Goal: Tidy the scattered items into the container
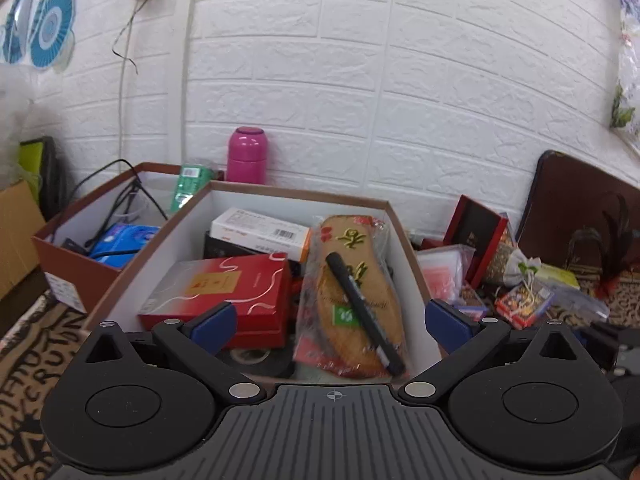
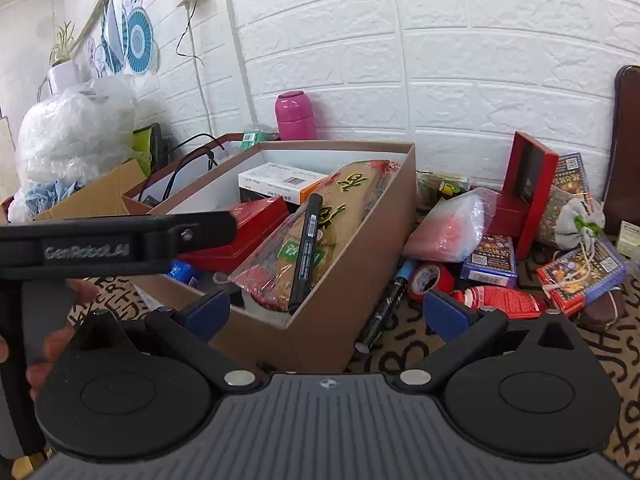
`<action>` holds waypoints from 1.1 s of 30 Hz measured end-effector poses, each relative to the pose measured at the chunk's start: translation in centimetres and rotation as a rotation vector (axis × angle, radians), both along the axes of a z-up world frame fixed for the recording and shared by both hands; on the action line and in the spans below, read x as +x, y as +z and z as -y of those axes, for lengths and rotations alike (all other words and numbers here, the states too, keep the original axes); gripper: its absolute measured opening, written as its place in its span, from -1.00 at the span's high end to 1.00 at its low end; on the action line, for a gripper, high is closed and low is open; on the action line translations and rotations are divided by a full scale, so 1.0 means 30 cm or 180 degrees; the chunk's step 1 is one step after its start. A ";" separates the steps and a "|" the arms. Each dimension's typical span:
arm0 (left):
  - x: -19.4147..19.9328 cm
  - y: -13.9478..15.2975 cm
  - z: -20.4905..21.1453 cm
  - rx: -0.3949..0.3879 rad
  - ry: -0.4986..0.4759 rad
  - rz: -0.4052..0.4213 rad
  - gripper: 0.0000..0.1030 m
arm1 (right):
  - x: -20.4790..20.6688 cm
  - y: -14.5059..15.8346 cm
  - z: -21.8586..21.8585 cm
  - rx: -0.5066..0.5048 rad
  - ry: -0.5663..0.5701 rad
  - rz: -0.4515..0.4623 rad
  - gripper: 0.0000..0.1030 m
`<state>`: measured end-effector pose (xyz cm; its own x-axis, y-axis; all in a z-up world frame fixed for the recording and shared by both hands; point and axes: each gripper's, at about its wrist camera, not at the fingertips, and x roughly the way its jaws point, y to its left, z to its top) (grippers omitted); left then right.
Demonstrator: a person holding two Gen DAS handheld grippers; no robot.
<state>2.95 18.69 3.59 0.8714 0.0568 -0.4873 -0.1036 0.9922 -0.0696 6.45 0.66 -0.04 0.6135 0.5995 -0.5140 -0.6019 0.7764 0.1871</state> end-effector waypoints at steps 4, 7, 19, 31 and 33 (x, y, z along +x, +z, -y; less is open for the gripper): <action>-0.056 0.025 0.011 0.0263 0.0161 -0.0191 -1.00 | -0.057 0.037 0.014 -0.0028 -0.0001 -0.0009 -0.99; -0.098 0.036 0.018 0.0423 0.0201 -0.0215 -1.00 | -0.096 0.061 0.013 -0.0104 0.0053 -0.0019 -0.99; -0.202 0.036 -0.010 0.0293 0.0255 -0.0291 -1.00 | -0.197 0.065 -0.059 -0.0534 0.0258 -0.0053 -0.99; -0.204 0.030 -0.035 0.0217 0.0266 -0.0341 -1.00 | -0.210 0.061 -0.090 -0.0631 0.0283 -0.0088 -0.99; -0.201 0.029 -0.035 0.0207 0.0250 -0.0336 -1.00 | -0.209 0.057 -0.093 -0.0638 0.0286 -0.0099 -0.99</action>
